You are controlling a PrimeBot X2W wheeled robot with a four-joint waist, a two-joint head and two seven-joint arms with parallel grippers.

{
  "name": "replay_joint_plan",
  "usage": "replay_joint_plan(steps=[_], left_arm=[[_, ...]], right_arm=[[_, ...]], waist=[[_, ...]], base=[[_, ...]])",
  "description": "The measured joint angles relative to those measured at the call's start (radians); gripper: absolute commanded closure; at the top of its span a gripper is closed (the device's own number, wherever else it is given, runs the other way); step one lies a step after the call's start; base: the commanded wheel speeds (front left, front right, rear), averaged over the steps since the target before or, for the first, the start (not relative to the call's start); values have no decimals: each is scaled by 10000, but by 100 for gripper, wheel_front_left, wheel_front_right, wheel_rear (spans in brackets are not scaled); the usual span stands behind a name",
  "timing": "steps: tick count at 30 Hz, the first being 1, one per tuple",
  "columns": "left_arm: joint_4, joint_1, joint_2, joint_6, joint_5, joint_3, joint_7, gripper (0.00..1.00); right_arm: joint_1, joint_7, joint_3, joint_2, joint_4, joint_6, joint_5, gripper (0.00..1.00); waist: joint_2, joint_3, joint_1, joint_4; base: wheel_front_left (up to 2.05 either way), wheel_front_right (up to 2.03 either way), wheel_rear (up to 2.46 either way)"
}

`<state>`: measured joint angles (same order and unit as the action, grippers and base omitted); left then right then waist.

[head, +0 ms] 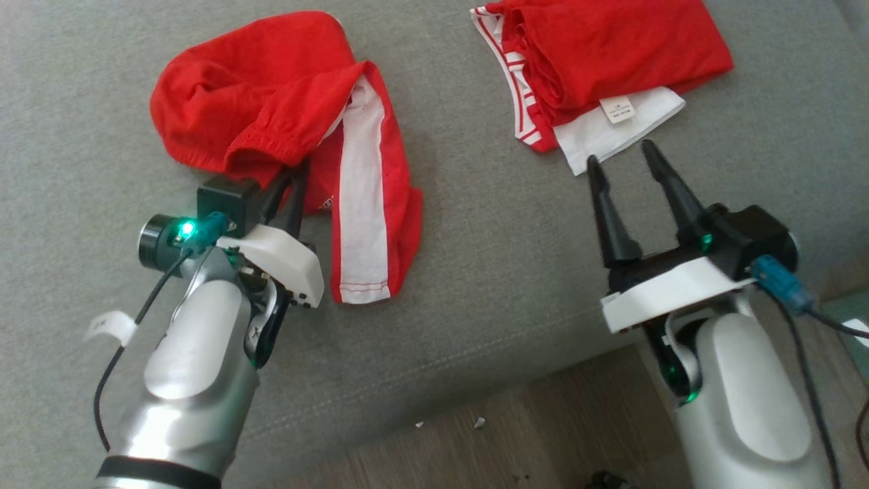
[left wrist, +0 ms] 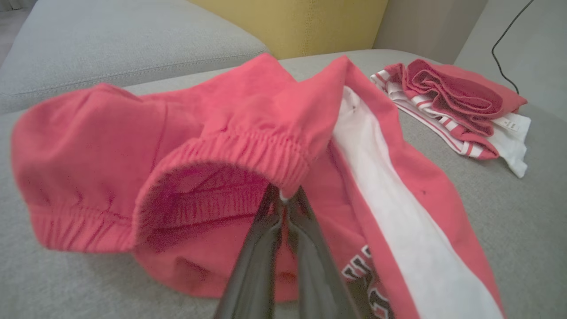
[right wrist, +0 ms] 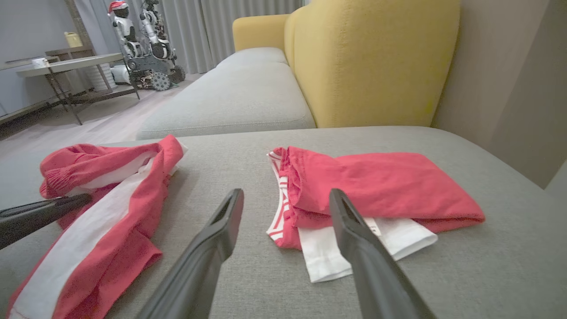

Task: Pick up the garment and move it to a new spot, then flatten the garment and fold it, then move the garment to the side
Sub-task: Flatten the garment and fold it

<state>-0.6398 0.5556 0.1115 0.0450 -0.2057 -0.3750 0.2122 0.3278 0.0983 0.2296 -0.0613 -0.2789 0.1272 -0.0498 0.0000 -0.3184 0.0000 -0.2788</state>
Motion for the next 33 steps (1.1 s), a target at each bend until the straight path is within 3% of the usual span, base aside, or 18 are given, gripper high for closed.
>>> replay_joint_plan(steps=[9,16,23,33], left_arm=[[788,-25,119,297,-433,4,-27,100],[1492,-341,453,516,-581,-253,-523,100],[2006,-567,525,-105,-719,153,-347,100],[3116,-1046,989,-502,-823,378,-238,100]], right_arm=[[-169,-186,1317,2,-6,0,-77,0],[-321,-186,1442,6,-134,0,-75,0],[-321,-188,1532,6,-259,0,-77,0],[-320,-219,1620,6,-257,0,-77,0]], waist=[[0,195,0,415],[0,374,0,746],[0,559,0,908],[0,576,0,1078]], base=[[0,0,0],[0,0,0],[0,0,0],[0,0,0]])
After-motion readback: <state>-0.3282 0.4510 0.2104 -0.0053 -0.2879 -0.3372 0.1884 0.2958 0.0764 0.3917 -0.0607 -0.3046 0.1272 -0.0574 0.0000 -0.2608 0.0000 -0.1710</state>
